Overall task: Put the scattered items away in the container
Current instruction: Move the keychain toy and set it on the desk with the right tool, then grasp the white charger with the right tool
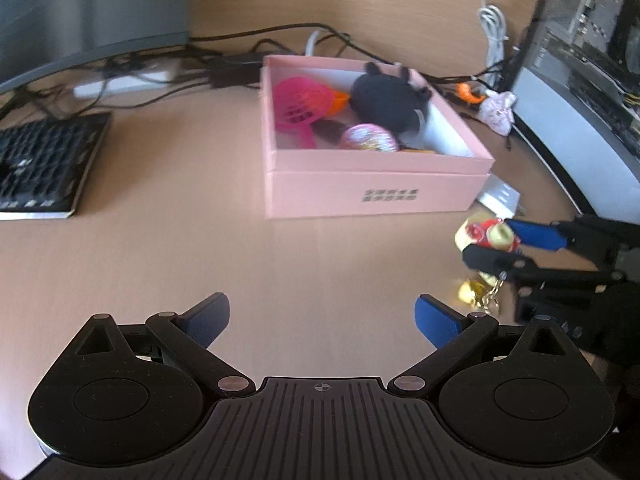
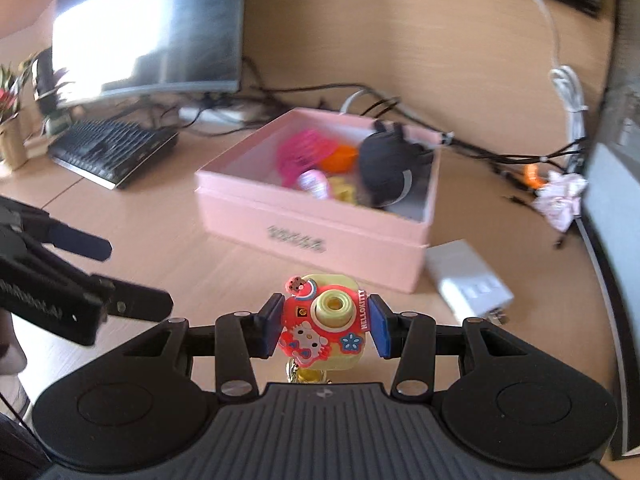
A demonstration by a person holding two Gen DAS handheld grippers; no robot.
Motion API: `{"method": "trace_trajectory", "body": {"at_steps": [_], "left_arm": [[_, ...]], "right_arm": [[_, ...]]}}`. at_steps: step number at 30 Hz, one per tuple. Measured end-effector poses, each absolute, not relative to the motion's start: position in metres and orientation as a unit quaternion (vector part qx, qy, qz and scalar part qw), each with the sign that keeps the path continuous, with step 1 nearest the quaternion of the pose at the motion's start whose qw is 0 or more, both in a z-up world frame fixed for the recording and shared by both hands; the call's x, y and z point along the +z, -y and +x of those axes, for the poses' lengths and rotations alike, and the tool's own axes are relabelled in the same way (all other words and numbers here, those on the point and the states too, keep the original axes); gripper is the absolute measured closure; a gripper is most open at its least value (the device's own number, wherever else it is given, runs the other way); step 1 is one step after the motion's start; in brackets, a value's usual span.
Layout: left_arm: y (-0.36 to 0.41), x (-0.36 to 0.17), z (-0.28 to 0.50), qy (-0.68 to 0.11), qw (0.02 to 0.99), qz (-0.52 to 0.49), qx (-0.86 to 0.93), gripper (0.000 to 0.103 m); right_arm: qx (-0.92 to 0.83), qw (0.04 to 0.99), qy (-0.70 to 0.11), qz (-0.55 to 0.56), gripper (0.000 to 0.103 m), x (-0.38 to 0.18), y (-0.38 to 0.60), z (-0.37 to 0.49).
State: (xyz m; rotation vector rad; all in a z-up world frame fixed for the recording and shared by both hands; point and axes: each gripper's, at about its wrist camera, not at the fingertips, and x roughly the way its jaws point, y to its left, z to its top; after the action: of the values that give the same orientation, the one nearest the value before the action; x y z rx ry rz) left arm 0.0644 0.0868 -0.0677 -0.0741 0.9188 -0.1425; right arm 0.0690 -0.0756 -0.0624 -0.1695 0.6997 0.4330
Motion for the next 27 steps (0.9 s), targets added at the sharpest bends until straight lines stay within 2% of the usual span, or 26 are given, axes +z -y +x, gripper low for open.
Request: {"method": "trace_trajectory", "body": {"at_steps": [4, 9, 11, 13, 18, 21, 27], "left_arm": [[-0.1, -0.071, 0.054, -0.449, 0.891, -0.044, -0.058, 0.002], [-0.098, -0.078, 0.049, -0.459, 0.884, -0.043, -0.077, 0.002], [-0.095, -0.081, 0.048, -0.458, 0.883, -0.046, -0.093, 0.002], [-0.09, -0.082, 0.048, -0.451, 0.884, -0.052, -0.114, 0.002], [-0.072, -0.079, 0.051, -0.433, 0.889, -0.046, -0.144, 0.002], [-0.06, -0.073, 0.051, -0.42, 0.896, -0.028, -0.142, 0.002], [-0.047, -0.062, 0.046, -0.419, 0.903, -0.033, -0.085, 0.001]], "right_arm": [[0.213, 0.91, -0.346, -0.08, 0.058, -0.071, 0.064, 0.065], [0.187, 0.92, -0.337, -0.069, 0.048, -0.065, 0.068, 0.059], [0.166, 0.927, -0.329, -0.063, 0.042, -0.059, 0.076, 0.053], [0.14, 0.936, -0.318, -0.061, 0.031, -0.054, 0.086, 0.048], [0.066, 0.942, -0.323, -0.065, 0.028, -0.052, 0.118, 0.038], [0.039, 0.944, -0.322, -0.066, 0.021, -0.054, 0.139, 0.038], [0.055, 0.944, -0.309, -0.099, 0.021, -0.067, 0.166, 0.069]]}}
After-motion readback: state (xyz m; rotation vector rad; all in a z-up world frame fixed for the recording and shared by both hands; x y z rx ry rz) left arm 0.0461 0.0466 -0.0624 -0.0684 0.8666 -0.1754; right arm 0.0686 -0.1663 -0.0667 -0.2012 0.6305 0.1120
